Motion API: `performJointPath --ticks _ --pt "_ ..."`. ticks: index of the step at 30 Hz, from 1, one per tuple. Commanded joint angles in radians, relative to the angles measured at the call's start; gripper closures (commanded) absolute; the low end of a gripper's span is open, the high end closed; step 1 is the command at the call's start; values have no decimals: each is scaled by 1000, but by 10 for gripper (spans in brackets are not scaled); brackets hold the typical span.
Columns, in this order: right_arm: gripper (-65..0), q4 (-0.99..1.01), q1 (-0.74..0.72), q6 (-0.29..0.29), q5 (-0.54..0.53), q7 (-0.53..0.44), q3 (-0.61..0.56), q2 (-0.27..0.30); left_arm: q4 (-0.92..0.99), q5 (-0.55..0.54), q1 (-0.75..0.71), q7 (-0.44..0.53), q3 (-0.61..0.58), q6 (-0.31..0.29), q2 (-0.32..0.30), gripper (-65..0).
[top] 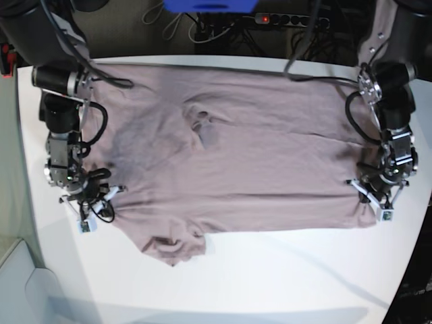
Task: Layout the t-shirt on the table in an organized manner, then fold the t-shirt properly
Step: 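Lift the grasped edge with both grippers and fold it over the body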
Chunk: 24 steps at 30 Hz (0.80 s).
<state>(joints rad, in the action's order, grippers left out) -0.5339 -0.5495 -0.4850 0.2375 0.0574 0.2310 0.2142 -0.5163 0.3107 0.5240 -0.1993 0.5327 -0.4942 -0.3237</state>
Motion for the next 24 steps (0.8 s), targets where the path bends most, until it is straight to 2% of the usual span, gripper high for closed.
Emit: performJointPath --ticks 1,5,7,10,18,24 --pt "0 -25 18 1 33 60 3 12 -35 15 8 -19 -1 4 -1 -1" --pt "0 -205 88 -93 32 94 5 3 -198 14 -60 -61 -1 4 27 -1" --pt "0 -306 128 -103 32 134 5 -14 -288 -5 -84 -110 0 4 53 -1" --pt "0 -470 197 -106 32 166 5 -37 -416 -87 -121 -168 -1 4 67 -1" --pt "0 -813 317 -209 32 273 6 -69 -591 -276 -193 -274 -4 4 62 -1" --pt "0 -1050 414 -213 13 376 6 -74 -741 -336 -261 -320 -3 4 62 -1"
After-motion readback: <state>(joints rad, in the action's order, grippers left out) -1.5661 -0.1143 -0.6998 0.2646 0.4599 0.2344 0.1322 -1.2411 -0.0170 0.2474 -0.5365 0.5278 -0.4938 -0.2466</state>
